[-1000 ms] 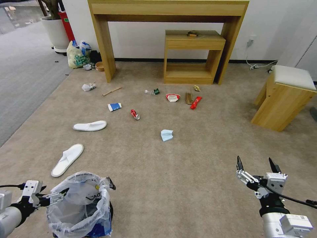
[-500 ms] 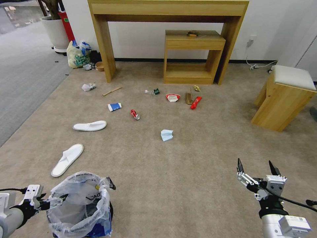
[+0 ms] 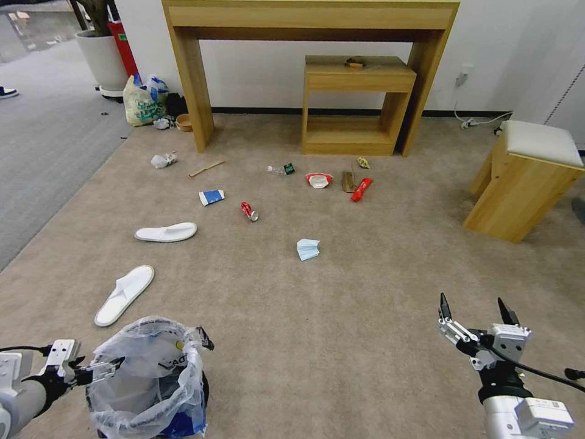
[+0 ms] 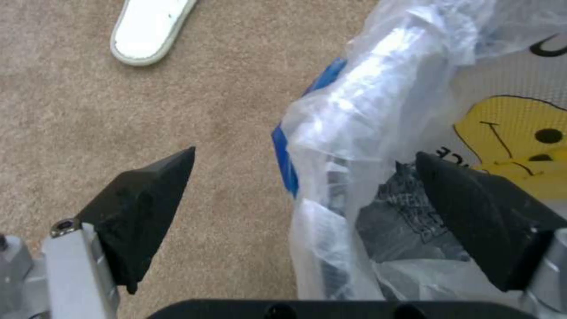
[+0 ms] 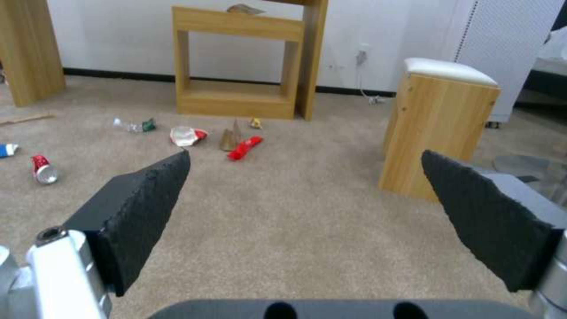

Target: Pick up the trash bin and place the garbage on the floor into it.

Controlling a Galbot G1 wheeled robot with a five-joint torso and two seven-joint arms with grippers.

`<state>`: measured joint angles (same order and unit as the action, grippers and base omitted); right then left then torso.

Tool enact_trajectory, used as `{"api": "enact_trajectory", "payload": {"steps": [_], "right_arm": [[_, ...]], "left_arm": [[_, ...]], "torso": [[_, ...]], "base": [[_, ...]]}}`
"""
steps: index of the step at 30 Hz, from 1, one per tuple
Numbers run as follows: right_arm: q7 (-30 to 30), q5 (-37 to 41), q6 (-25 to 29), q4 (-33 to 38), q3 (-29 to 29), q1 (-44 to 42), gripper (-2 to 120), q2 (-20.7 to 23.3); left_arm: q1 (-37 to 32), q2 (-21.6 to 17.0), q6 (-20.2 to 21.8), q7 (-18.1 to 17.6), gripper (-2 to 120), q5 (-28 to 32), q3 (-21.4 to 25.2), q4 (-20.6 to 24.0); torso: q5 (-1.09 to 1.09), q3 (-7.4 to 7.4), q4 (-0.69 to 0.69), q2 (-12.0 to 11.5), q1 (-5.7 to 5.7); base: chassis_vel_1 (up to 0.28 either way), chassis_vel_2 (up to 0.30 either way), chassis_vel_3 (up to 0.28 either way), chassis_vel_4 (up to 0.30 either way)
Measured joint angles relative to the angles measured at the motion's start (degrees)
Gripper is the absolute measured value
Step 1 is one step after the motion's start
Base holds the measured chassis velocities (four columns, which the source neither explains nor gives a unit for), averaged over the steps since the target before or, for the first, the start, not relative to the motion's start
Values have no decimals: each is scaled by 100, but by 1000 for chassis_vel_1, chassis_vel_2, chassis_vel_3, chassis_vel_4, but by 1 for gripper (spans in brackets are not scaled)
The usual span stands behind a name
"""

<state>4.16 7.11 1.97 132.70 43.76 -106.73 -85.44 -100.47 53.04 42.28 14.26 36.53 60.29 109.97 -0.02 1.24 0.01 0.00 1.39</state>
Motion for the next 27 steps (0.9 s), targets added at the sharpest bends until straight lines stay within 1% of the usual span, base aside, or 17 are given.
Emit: {"api": "enact_trajectory", "payload": {"steps": [1,4,7,8,9,11,12,20,22,23,24,25,27], "right_arm": [[0,0,0,0,0,0,100,0],[18,6,0,-2,2,12,100,-5],[29,8,1,-7,2,15,100,-12],[36,8,3,-9,2,15,100,-16],[36,8,3,-9,2,15,100,-16],[56,8,17,-11,3,16,100,-20],[66,8,20,-12,7,15,100,-20],[114,14,49,-12,19,14,100,-25],[117,14,54,-14,19,15,100,-33],[122,14,58,-16,14,17,100,-39],[127,14,60,-16,11,20,100,-44],[127,14,60,-16,11,20,100,-44],[131,14,63,-17,7,25,100,-49]], "left_arm": [[0,0,0,0,97,0,0,0],[20,-2,-3,0,85,-6,-14,-37],[21,-2,-5,34,85,-13,-31,-37],[21,-1,-5,53,88,-23,-42,-36],[21,-1,-5,53,88,-23,-42,-36],[24,1,-7,143,97,-86,-59,-40],[26,1,-8,189,98,-120,-61,-50],[15,3,-11,332,99,-287,-64,-125],[9,11,-13,352,98,-320,-65,-131],[2,20,-13,364,95,-356,-74,-134],[0,29,-13,370,89,-383,-83,-135],[0,29,-13,370,89,-383,-83,-135],[1,41,-14,373,79,-408,-101,-137]], "torso": [[0,0,0,0,0],[0,0,0,0,0],[0,0,0,0,0],[0,0,0,0,0],[0,0,0,0,0],[0,0,0,0,0],[0,0,0,0,0],[0,0,0,0,0],[0,0,0,0,0],[0,0,0,0,0],[0,0,0,0,0],[0,0,0,0,0],[0,0,0,0,0]], "base": [[0,0,0,0],[0,0,0,0],[0,0,0,0],[0,0,0,0],[0,0,0,0],[0,0,0,0],[0,0,0,0],[0,0,0,0],[0,0,0,0],[0,0,0,0],[0,0,0,0],[0,0,0,0],[0,0,0,0]]}}
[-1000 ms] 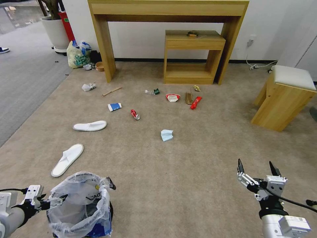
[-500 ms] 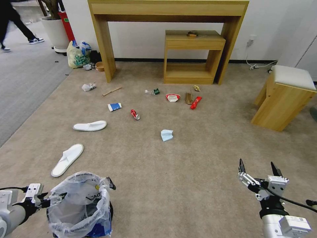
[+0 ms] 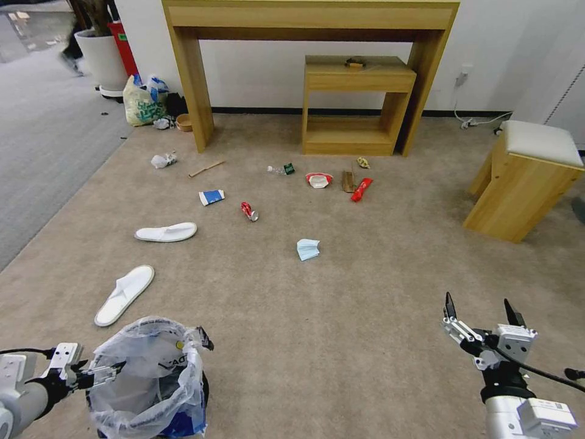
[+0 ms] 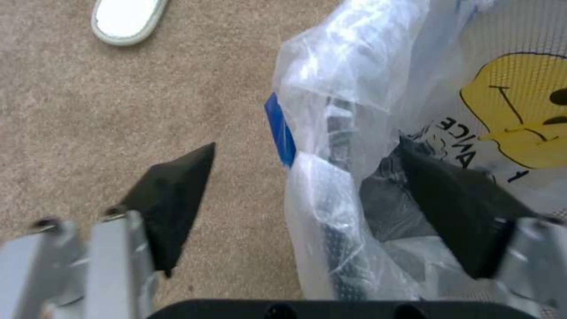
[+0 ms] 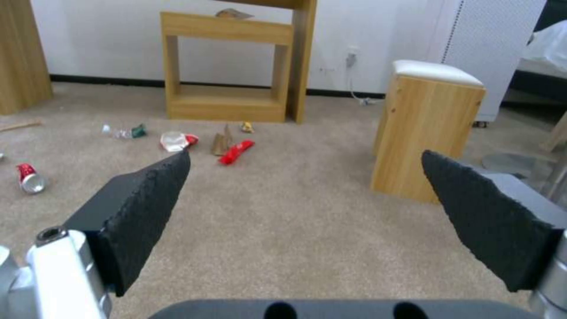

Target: Pick up the trash bin and place the garbage on the floor into it.

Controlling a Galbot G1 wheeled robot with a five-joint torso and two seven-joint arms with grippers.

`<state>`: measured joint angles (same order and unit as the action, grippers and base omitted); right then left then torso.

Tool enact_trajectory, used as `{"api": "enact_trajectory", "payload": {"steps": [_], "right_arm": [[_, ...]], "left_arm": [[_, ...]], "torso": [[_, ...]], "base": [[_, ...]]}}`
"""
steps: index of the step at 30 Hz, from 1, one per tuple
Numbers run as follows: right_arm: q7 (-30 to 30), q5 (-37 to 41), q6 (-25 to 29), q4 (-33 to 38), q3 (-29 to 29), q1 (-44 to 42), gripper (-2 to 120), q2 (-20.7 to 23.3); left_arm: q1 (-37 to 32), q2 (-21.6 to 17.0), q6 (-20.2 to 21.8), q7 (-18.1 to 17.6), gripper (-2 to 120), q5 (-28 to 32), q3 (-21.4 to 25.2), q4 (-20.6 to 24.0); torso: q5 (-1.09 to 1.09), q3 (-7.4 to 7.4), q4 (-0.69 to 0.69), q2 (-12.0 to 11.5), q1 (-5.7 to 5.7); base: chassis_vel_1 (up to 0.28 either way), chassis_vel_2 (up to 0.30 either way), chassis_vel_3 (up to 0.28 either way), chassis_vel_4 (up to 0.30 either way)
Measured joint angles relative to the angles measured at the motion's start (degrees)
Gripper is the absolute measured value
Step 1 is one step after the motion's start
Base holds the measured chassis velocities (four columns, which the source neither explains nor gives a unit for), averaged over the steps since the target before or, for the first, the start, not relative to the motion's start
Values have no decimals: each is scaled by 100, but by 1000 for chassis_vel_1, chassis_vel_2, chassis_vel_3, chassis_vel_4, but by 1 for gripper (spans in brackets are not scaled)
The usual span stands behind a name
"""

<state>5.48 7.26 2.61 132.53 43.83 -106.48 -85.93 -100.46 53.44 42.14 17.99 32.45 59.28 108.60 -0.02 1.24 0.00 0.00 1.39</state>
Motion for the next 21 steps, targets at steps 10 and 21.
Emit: {"api": "enact_trajectory", "payload": {"steps": [10,21], "right_arm": [[18,22,30,-17,-6,7,100,-5],[95,36,24,-27,-2,21,100,-4]], "left_arm": [[28,35,-1,21,42,-38,-49,-22],[25,83,-2,81,6,-12,-44,-18]], "torso": [[0,0,0,0,0],[0,0,0,0,0]], "base": [[0,0,0,0],[0,0,0,0]]}}
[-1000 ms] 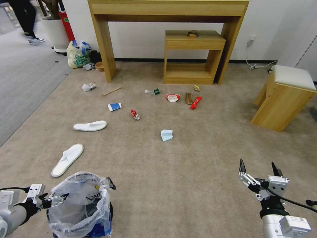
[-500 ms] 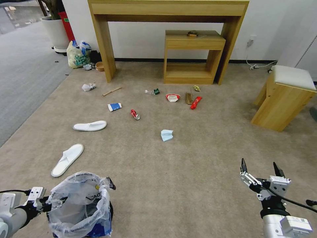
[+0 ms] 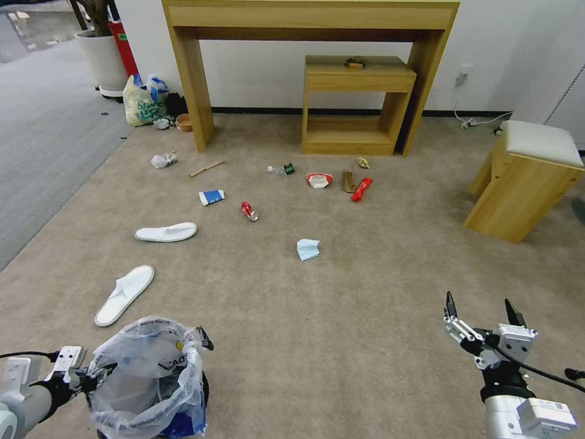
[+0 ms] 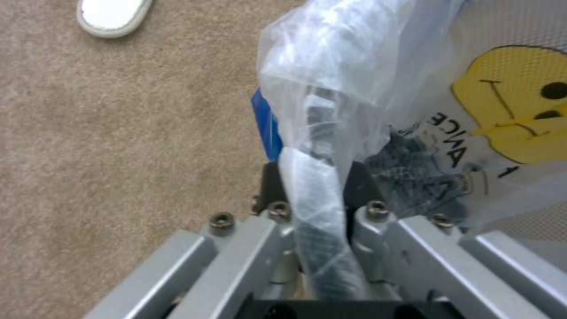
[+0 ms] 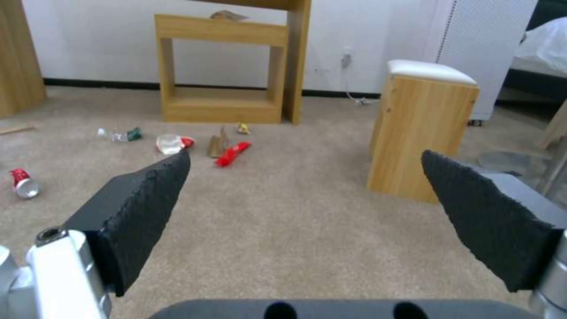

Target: Pick up the trash bin and place the garbage on the floor into it.

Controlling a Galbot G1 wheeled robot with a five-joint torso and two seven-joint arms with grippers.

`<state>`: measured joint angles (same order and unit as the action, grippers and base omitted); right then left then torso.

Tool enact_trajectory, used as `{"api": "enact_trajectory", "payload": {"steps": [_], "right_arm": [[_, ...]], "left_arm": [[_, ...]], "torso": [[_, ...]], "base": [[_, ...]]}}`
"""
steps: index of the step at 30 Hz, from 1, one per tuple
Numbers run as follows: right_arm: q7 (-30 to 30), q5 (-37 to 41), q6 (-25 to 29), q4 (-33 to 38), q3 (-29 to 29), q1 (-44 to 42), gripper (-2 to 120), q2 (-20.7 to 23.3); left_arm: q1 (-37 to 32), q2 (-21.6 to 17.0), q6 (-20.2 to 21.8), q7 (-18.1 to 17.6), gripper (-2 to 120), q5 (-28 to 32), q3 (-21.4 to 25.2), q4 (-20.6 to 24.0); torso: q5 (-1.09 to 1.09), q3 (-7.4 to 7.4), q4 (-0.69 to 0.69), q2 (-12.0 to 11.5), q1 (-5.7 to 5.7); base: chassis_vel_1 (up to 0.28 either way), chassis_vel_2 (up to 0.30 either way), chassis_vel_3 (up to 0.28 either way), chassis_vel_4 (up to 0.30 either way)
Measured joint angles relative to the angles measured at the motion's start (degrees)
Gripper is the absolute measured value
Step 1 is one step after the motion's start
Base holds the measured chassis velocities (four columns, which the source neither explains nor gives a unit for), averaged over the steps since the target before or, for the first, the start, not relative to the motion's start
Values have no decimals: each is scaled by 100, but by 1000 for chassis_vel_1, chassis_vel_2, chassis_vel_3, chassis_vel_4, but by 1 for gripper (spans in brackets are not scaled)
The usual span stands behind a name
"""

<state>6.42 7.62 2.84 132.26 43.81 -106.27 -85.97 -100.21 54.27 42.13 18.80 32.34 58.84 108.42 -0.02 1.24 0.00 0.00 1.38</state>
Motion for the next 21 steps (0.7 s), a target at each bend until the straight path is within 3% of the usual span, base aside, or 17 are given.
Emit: {"api": "enact_trajectory", "payload": {"steps": [2,12,19,21], "right_arm": [[32,0,-12,-6,12,1,100,0],[76,4,-165,13,23,23,100,10],[100,34,-342,61,53,100,100,53],[106,37,-403,90,53,137,100,67]], "left_arm": [[-4,22,-3,3,1,20,0,30],[-34,82,-1,-192,0,297,156,233],[-24,243,1,-848,0,1052,422,843],[-30,370,2,-1257,0,1390,455,1194]], "torso": [[1,0,1,0,0],[-1,0,0,-1,0],[0,0,0,0,0],[1,0,1,0,0]], "base": [[0,0,0,0],[0,0,0,0],[0,0,0,0],[0,0,0,0]]}}
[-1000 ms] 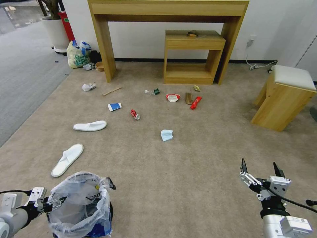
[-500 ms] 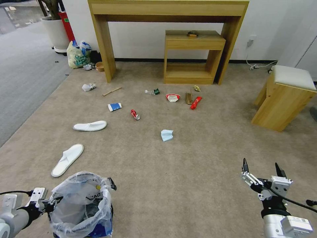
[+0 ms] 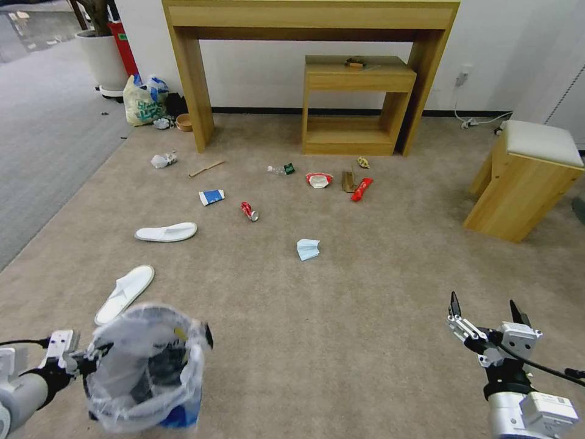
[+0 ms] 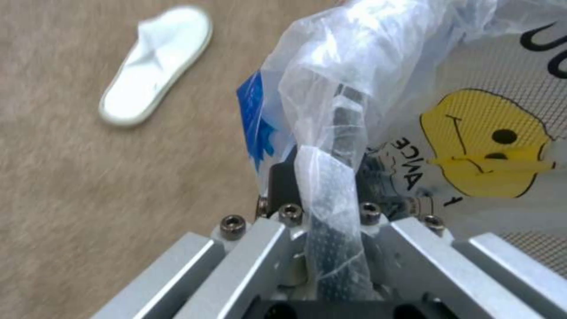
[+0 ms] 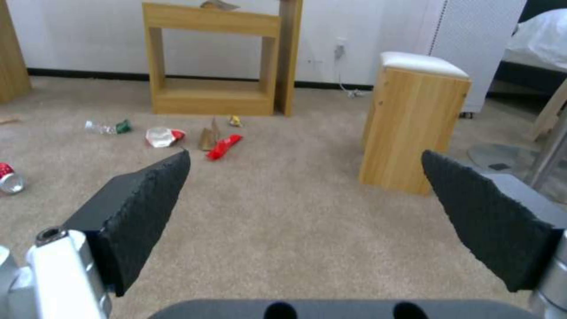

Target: Pick up the trash bin and place the garbage on the floor into it.

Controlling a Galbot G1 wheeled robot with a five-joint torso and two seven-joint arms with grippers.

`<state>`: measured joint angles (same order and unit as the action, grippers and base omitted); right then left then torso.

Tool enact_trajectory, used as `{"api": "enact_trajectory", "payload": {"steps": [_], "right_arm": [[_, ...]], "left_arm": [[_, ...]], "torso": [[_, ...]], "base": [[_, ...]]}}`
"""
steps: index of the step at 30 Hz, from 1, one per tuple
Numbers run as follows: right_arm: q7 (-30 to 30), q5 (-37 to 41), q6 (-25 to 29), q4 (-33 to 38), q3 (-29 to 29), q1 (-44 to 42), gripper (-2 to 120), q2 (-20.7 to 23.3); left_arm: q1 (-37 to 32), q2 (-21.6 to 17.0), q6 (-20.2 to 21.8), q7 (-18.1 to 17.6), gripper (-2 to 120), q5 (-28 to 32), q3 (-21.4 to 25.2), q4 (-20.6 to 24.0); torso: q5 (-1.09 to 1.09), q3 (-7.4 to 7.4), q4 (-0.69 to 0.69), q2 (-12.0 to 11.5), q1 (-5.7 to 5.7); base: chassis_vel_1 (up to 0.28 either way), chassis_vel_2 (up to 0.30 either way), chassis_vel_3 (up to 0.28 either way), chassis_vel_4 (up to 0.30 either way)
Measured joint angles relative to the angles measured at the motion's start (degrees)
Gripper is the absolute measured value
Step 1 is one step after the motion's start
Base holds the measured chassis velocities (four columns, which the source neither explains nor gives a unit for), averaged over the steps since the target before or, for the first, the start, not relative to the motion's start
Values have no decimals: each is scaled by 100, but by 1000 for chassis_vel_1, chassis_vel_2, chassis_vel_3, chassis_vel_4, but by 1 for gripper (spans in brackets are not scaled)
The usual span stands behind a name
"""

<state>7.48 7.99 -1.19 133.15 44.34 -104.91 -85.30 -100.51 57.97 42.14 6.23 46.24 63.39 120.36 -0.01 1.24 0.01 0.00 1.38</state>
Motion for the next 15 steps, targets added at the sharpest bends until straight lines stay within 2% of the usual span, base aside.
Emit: {"api": "enact_trajectory", "payload": {"steps": [2,5,9,15], "right_arm": [[0,0,-11,12,0,18,100,4],[-46,-17,-42,69,3,56,100,24],[-171,-59,-106,149,18,73,100,48],[-188,-67,-113,159,-8,102,100,69]], "left_arm": [[-3,68,0,-131,0,93,1,157],[-16,343,1,-456,0,220,-10,653],[-41,610,1,-556,0,196,-24,1005],[-103,741,1,-554,0,148,-24,1176]], "torso": [[0,0,0,0,0],[0,0,0,0,0],[0,0,0,0,0],[0,0,0,0,0]], "base": [[0,0,0,0],[0,0,0,0],[0,0,0,0],[0,0,0,0]]}}
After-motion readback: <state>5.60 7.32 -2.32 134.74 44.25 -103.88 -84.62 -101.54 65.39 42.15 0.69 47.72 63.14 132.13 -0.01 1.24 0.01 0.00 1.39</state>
